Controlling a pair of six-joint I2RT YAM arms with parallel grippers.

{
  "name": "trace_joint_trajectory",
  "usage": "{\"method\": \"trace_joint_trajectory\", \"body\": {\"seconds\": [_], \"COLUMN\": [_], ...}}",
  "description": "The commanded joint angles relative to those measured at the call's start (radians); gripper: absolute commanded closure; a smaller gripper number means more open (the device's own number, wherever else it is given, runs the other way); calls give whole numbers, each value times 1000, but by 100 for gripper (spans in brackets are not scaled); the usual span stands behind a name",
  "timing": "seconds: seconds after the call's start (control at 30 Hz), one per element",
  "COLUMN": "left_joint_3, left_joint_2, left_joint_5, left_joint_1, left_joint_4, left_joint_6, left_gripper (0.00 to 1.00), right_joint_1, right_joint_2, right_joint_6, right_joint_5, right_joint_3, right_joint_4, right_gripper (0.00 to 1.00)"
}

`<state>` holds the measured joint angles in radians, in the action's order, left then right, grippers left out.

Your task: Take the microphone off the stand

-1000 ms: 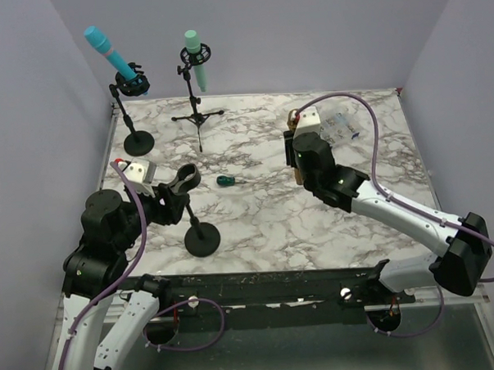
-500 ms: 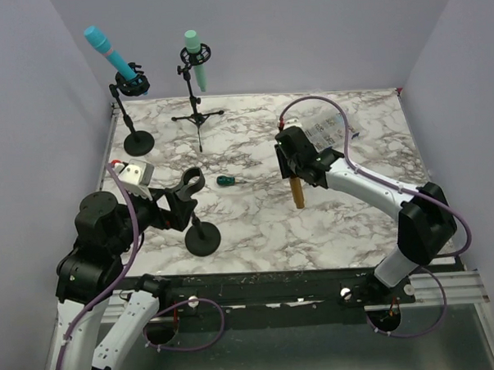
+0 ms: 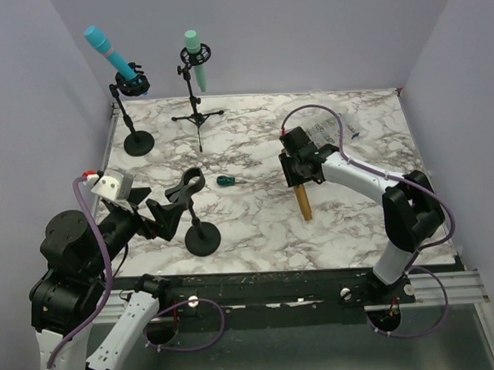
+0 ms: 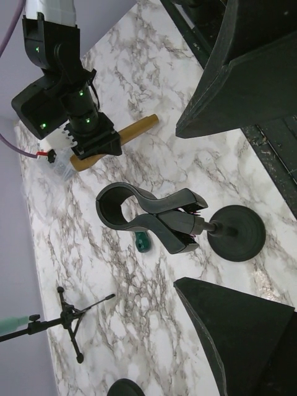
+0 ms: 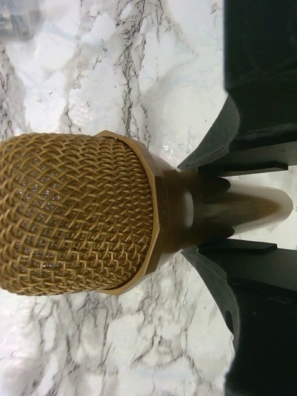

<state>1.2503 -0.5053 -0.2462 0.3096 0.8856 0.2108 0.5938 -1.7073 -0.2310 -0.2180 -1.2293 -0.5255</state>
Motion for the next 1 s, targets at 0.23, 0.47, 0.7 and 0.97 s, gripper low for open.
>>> {"method": "trace_joint_trajectory", "body": {"seconds": [0.23, 0.47, 0.7, 0.97], "left_joint_3": [-8, -5, 14, 65], "left_joint_2": [-4, -22, -16, -19], "left_joint_5": [6, -16, -15, 16], "left_joint_1": [0, 0, 0, 1], "left_joint_4": [9, 0, 21, 80], "left_joint_6": [-16, -22, -29, -51], "left_gripper": [1, 1, 1, 1], "right_joint_1": [4, 6, 0, -31], "right_joint_2": [-49, -144, -365, -643], "right_joint_6": [220, 313, 393, 484], "right_joint_5": [48, 3, -103, -166], "right_joint_3": [-47, -186, -484, -832], "right_joint_4": [-5, -4, -2, 51], "right_gripper": [99, 99, 99, 99]}}
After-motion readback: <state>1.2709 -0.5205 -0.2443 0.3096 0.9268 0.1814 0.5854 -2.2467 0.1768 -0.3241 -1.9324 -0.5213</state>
